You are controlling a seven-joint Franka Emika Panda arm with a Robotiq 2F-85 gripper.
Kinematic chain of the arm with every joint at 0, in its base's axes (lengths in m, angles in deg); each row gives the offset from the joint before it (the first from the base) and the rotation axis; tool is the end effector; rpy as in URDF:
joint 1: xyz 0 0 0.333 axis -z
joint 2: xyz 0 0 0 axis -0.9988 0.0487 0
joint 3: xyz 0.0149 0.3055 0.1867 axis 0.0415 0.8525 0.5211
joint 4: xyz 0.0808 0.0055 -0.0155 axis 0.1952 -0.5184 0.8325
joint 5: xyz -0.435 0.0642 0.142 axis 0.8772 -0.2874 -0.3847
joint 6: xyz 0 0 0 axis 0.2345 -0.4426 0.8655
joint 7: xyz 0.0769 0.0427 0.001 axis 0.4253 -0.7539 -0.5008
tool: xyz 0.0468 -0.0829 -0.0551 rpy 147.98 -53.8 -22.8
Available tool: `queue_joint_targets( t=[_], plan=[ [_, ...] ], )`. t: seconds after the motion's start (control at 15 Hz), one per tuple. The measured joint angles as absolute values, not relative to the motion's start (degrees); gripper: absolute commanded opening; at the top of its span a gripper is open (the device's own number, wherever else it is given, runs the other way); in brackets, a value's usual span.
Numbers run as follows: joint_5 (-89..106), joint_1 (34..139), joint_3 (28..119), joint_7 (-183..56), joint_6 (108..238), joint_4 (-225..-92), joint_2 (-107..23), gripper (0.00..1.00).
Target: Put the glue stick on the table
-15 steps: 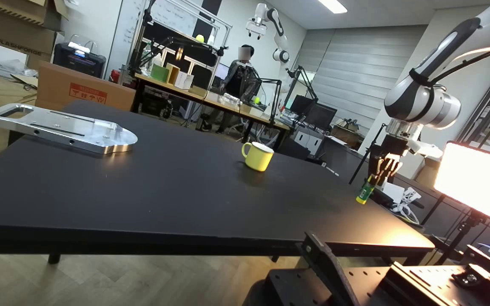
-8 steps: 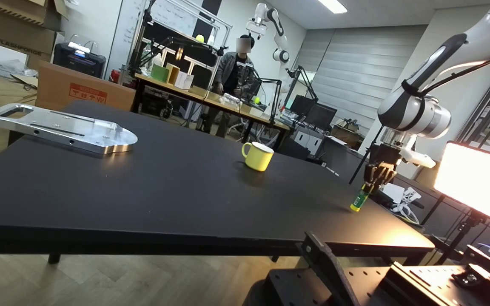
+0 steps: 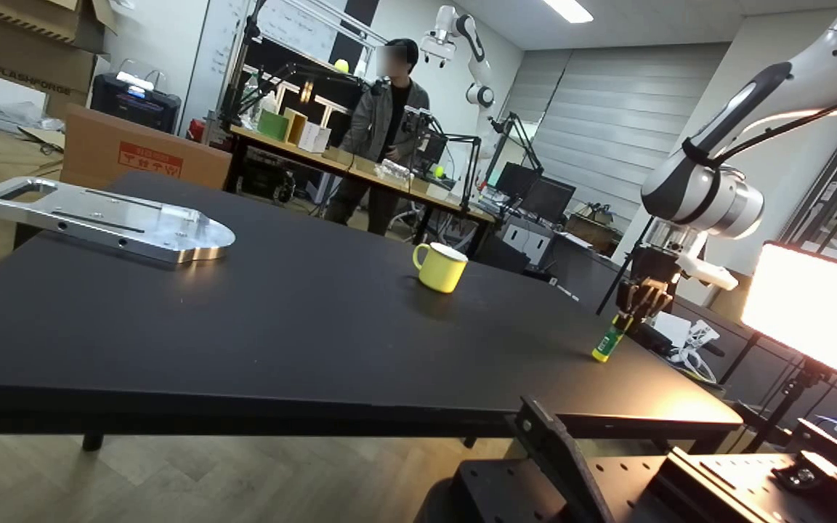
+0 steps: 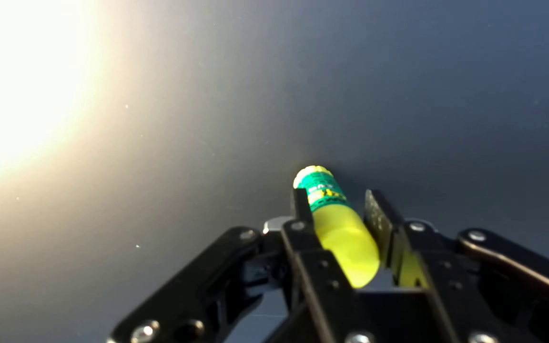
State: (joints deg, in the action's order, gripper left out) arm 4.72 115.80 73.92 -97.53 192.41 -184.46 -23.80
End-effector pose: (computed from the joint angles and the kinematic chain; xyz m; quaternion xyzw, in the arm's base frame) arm 0.5412 -0.3391 0.1020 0.9997 -0.0202 -0.0033 0.0151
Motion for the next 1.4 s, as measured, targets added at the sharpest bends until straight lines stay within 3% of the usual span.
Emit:
queue_joint_targets(
  t=[0.6, 0.67, 1.07, 1.13, 1.4],
  plan=[
    [3.8, 116.2, 74.3, -97.6, 188.9, -183.6, -23.8, 0.08],
    [3.9, 116.1, 74.1, -97.5, 188.0, -183.5, -23.8, 0.33],
    [4.0, 115.8, 73.4, -97.5, 185.1, -182.9, -23.8, 0.33],
    [4.0, 115.8, 73.4, -97.5, 185.1, -182.9, -23.8, 0.08],
    [4.0, 115.8, 73.4, -97.7, 185.7, -183.0, -23.7, 0.08]
  ],
)
